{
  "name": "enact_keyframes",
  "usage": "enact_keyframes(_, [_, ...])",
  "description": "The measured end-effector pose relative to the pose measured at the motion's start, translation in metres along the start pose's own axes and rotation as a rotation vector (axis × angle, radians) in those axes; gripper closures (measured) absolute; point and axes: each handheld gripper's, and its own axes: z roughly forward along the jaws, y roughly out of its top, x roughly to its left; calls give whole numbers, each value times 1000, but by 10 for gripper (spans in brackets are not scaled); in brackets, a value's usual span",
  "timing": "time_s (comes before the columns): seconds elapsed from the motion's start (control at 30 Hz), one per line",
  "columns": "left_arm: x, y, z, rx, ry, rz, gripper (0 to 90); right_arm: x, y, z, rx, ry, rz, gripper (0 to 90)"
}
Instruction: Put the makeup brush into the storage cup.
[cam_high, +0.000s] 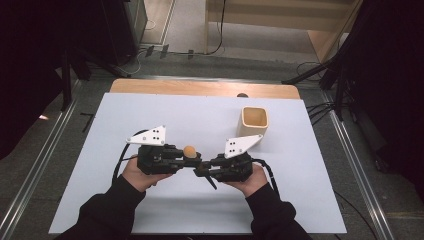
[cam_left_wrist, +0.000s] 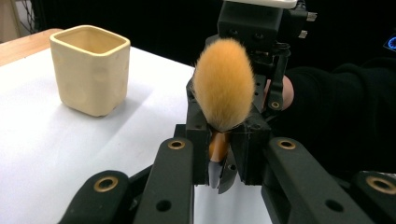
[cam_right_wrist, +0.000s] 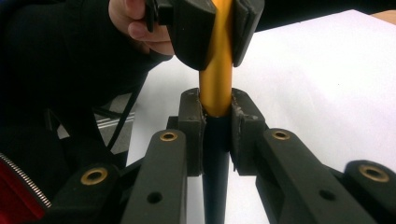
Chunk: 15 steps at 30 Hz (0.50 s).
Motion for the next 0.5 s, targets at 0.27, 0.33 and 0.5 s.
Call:
enact_keyframes(0.27, [0, 4, -3, 5, -6, -3, 795, 0, 1, 1, 5, 7, -1, 662])
enact_keyframes(0.33, [-1, 6, -4, 18, 3, 3, 794, 1, 2, 3, 26, -16, -15, 565])
enact_keyframes(0.5, [-4, 12, -7, 81, 18, 27, 794, 7, 3, 4, 40, -13, -41, 481])
